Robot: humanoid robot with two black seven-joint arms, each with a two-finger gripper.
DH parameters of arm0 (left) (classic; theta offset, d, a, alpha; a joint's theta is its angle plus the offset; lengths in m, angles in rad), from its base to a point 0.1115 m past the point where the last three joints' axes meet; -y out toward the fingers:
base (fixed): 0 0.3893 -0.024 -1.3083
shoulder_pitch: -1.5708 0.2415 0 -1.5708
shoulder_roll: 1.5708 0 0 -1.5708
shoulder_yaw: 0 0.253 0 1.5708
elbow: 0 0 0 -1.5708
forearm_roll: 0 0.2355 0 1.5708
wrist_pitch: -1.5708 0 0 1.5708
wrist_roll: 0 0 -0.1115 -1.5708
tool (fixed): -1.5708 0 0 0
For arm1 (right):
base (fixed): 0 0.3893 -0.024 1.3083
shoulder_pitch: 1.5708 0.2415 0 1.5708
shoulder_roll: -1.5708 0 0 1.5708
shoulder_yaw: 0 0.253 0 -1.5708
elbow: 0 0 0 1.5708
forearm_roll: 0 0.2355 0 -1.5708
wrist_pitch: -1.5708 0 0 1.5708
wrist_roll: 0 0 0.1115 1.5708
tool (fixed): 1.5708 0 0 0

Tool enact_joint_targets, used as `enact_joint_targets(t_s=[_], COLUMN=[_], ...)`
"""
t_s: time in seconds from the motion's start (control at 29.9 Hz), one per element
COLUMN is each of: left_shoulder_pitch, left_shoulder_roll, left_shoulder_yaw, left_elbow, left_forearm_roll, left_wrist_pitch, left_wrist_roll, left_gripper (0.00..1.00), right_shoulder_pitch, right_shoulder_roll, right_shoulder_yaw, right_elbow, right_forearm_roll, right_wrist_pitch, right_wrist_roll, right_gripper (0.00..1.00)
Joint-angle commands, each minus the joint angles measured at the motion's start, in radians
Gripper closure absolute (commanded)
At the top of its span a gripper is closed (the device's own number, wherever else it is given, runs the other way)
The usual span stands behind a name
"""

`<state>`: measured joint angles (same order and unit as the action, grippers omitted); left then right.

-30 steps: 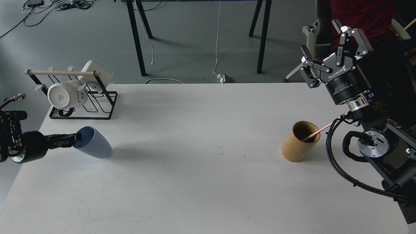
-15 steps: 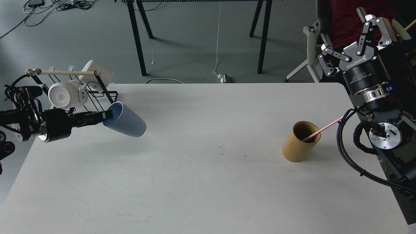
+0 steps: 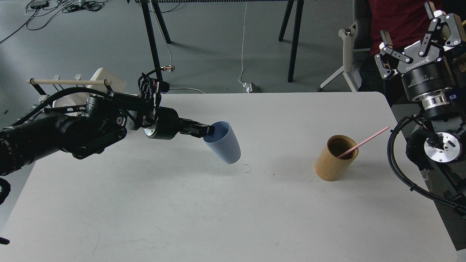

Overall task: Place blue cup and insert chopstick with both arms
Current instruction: 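Lift the blue cup with the left gripper and carry it toward table center, then set the blue cup down upright and open the left gripper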

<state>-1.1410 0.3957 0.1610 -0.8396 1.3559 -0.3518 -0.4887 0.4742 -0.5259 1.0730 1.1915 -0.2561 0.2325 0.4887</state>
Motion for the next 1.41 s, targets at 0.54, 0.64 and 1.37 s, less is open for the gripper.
enact_joint_targets(t_s=[0.54, 0.64, 1.37], left_shoulder_pitch=[-0.040, -0.042, -0.042], left_shoulder_roll=[-0.212, -0.212, -0.190], left_shoulder_yaw=[0.204, 0.203, 0.190], left_elbow=[0.151, 0.149, 0.112], left_forearm_roll=[0.061, 0.061, 0.052], left_wrist_pitch=[0.062, 0.063, 0.054], left_wrist_roll=[0.000, 0.000, 0.000], left_gripper=[1.00, 1.00, 0.88], right_shoulder_pitch=[0.000, 0.000, -0.002], right_shoulder_roll=[0.009, 0.009, 0.007], right_shoulder_yaw=[-0.004, -0.005, -0.007], right_elbow=[-0.026, -0.026, -0.026], right_forearm_roll=[0.000, 0.000, 0.000], right_wrist_pitch=[0.001, 0.001, 0.002], right_wrist_roll=[0.000, 0.000, 0.000], right_gripper=[0.09, 0.09, 0.09])
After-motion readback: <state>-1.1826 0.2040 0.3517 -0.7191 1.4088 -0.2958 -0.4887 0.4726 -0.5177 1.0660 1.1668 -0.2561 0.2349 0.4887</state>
